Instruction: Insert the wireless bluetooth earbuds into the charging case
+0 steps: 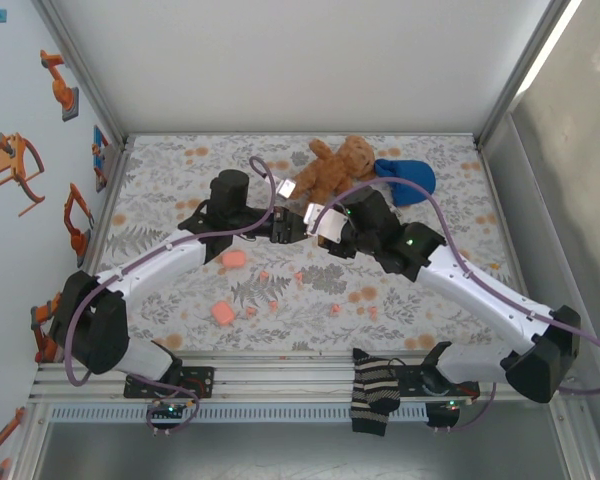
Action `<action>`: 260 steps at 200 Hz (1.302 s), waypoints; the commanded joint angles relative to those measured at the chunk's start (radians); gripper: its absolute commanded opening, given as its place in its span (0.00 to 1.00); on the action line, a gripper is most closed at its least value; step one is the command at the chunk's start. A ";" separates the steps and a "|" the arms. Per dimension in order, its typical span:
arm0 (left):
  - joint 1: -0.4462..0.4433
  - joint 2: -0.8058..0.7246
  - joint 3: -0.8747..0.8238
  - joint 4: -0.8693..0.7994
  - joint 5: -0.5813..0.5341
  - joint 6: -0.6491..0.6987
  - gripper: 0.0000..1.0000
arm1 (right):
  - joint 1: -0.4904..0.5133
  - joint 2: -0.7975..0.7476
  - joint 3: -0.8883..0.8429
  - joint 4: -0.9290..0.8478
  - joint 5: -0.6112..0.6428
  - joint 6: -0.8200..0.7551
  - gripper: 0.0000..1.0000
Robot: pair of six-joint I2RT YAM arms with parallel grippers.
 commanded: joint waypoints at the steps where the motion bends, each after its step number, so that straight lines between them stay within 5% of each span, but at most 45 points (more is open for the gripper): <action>1: -0.007 -0.001 0.030 0.017 0.012 0.016 0.49 | 0.008 0.013 0.045 0.010 0.013 -0.008 0.36; 113: -0.009 -0.020 0.030 -0.009 -0.014 0.048 0.24 | 0.017 0.025 0.047 0.011 0.015 0.014 0.38; 182: -0.001 -0.089 -0.022 0.034 -0.091 0.068 0.14 | 0.007 -0.003 0.049 0.017 -0.014 0.076 0.70; 227: 0.055 -0.187 -0.126 0.135 -0.152 0.071 0.13 | -0.093 -0.104 0.013 0.088 -0.240 0.205 0.92; 260: 0.135 -0.263 -0.228 0.272 -0.178 0.060 0.10 | -0.240 -0.180 -0.064 0.257 -0.497 0.397 0.96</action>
